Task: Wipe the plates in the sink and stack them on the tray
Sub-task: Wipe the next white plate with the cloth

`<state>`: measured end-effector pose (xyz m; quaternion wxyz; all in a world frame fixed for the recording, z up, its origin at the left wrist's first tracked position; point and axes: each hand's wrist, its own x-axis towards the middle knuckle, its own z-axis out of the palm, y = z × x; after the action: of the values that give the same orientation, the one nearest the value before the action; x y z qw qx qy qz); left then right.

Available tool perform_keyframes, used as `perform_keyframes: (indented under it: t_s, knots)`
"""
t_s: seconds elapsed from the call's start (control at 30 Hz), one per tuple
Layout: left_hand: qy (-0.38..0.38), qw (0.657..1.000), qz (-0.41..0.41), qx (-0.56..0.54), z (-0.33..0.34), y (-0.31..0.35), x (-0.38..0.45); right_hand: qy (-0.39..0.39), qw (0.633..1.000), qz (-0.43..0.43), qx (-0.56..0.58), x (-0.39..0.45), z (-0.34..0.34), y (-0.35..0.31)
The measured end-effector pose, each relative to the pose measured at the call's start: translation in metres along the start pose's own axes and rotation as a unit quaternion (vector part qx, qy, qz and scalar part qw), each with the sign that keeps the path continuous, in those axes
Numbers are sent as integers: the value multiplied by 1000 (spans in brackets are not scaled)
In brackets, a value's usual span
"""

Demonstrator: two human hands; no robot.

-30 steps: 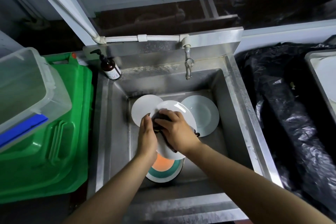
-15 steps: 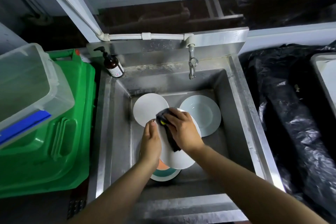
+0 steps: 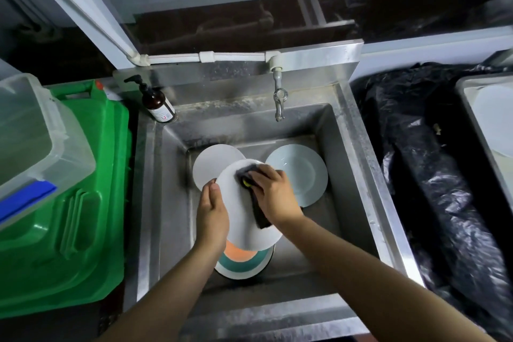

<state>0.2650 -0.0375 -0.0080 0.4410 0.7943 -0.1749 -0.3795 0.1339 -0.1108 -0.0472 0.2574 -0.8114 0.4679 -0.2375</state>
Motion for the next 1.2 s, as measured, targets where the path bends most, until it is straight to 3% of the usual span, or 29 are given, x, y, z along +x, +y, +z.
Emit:
perform_keyframes:
  t_s: [0.13,0.27,0.37,0.5,0.63,0.73,0.83,0.9,1.0,1.13,1.2]
  knots:
    - [8,1000,28,8,5,6,-7,6,999,39,-18,-2,-3,8]
    - [53,997,55,20,3,13,24,-47,999,-3,16,-59,4,6]
    - [9,996,62,69,4,7,32,-59,997,-29,43,-63,9,-3]
    - [-51,995,37,83,10,-5,11,10,999,-31,27,-11,5,-10]
    - [11,1000,-6,14,12,-4,12,-11,997,79,-14,-3,-1,17]
    - [75,997,23,-2,10,0,34,-46,993,102,-21,-38,8,27]
    - [91,995,33,-19,8,-4,48,-107,991,65,57,-56,15,14]
    - [92,995,18,-24,5,-9,54,-101,978,113,142,-47,0,6]
    - [96,993,-38,-55,-2,-9,58,-48,905,341,247,-33,-30,17]
    - [73,988,-90,-104,-8,-9,62,49,707,525,471,-20,-47,51]
    - [45,986,-111,-115,-9,-10,62,34,629,566,533,-17,-50,60]
